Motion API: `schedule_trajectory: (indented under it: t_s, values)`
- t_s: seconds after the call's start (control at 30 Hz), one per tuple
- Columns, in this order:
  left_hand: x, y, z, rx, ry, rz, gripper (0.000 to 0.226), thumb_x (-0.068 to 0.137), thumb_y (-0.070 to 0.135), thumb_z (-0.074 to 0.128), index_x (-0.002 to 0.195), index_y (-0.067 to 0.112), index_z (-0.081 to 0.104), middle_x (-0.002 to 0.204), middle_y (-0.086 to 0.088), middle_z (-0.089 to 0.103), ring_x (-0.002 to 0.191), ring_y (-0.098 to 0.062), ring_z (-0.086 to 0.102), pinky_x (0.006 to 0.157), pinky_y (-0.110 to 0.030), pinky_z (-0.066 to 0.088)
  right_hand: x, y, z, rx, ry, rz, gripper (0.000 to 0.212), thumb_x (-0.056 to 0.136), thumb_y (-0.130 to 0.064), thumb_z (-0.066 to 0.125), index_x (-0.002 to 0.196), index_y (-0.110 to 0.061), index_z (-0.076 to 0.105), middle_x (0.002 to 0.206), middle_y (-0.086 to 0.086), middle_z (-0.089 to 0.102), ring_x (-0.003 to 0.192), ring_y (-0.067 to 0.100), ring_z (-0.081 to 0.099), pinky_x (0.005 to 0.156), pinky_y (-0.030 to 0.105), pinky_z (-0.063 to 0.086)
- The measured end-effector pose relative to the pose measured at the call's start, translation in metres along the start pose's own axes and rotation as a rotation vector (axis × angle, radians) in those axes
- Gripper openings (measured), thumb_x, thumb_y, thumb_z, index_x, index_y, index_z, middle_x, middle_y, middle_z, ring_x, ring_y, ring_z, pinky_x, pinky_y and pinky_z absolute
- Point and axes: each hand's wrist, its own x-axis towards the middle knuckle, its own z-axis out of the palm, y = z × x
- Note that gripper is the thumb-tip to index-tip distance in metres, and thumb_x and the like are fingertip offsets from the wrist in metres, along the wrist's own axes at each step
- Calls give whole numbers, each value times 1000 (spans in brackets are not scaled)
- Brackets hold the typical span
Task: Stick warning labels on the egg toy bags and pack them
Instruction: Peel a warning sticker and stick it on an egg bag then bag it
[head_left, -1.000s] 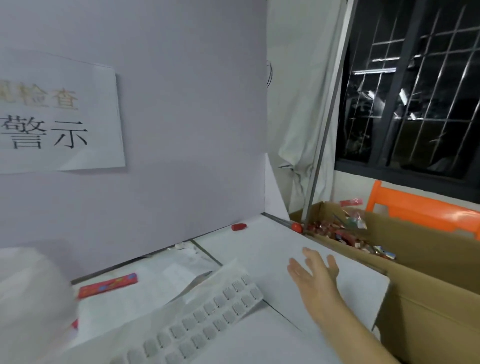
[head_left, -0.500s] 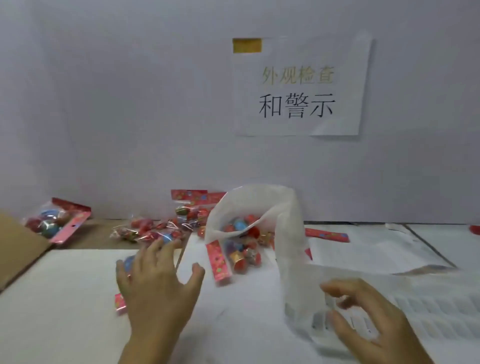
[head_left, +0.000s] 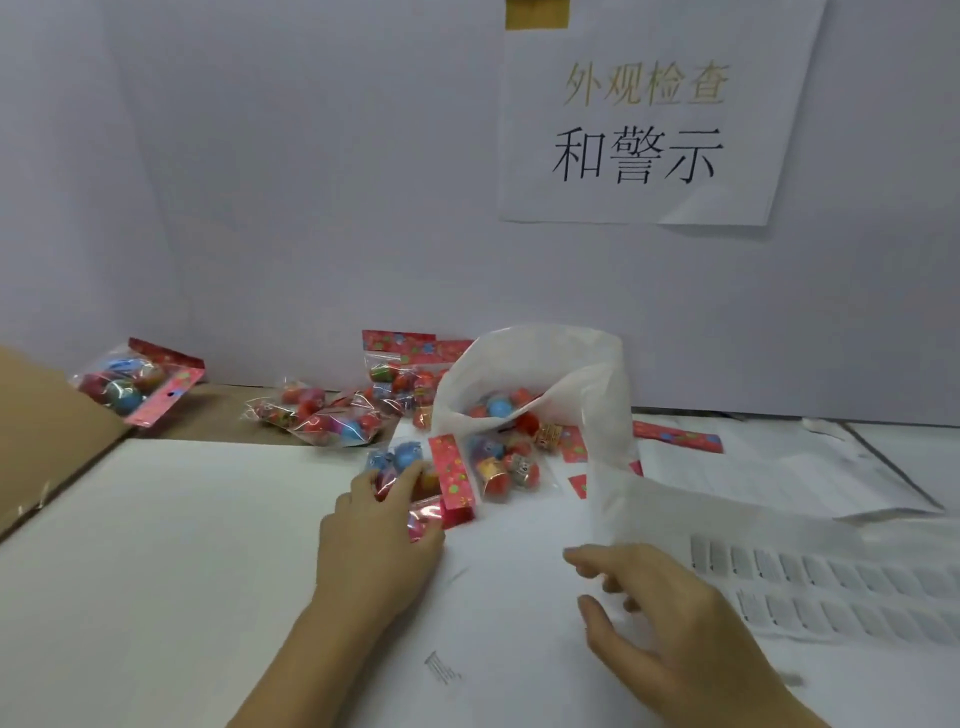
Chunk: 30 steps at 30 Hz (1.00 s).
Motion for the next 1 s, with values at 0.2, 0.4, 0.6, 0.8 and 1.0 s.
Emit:
schedule_trajectory:
  t_s: [0.2, 0.4, 0.6, 0.8, 1.0]
  values:
    - [-14, 14, -8, -361, 78, 76, 21, 81, 47, 66, 76, 30, 57, 98, 16, 50, 83, 1, 54, 67, -23, 44, 2, 13, 2, -157, 138, 188, 40, 69, -22, 69, 110, -21, 69, 94, -7, 68, 86, 11, 61, 74, 25, 52]
    - [-11, 8, -18, -247, 100, 188, 17, 85, 14, 65, 90, 28, 58, 115, 7, 62, 104, -18, 60, 117, -42, 20, 12, 37, -44, -231, 176, 268, 73, 70, -50, 53, 138, -36, 33, 141, -3, 35, 129, 17, 29, 108, 42, 21]
    - [-36, 36, -15, -279, 250, 408, 30, 75, 0, 74, 98, 19, 70, 119, -2, 67, 109, -29, 61, 99, -49, 47, 9, 75, -70, -135, -161, 601, 40, 89, -37, 60, 117, -55, 39, 115, -20, 55, 122, -6, 35, 115, 38, -18]
    - [-21, 18, -20, 161, 201, -17, 78, 84, 67, 52, 145, 22, 38, 142, -7, 52, 125, -30, 50, 102, -43, 40, 9, 84, -60, -325, 157, 487, 17, 91, -24, 60, 102, -36, 62, 86, -13, 57, 95, 2, 51, 103, 33, 10]
    - [-5, -3, -26, -206, -26, -156, 59, 76, 68, 65, 114, 26, 51, 106, 4, 66, 92, -18, 63, 89, -39, 51, 6, 83, -50, -236, 276, 439, 30, 84, -12, 70, 112, -22, 63, 94, -4, 59, 97, 22, 57, 101, 36, 19]
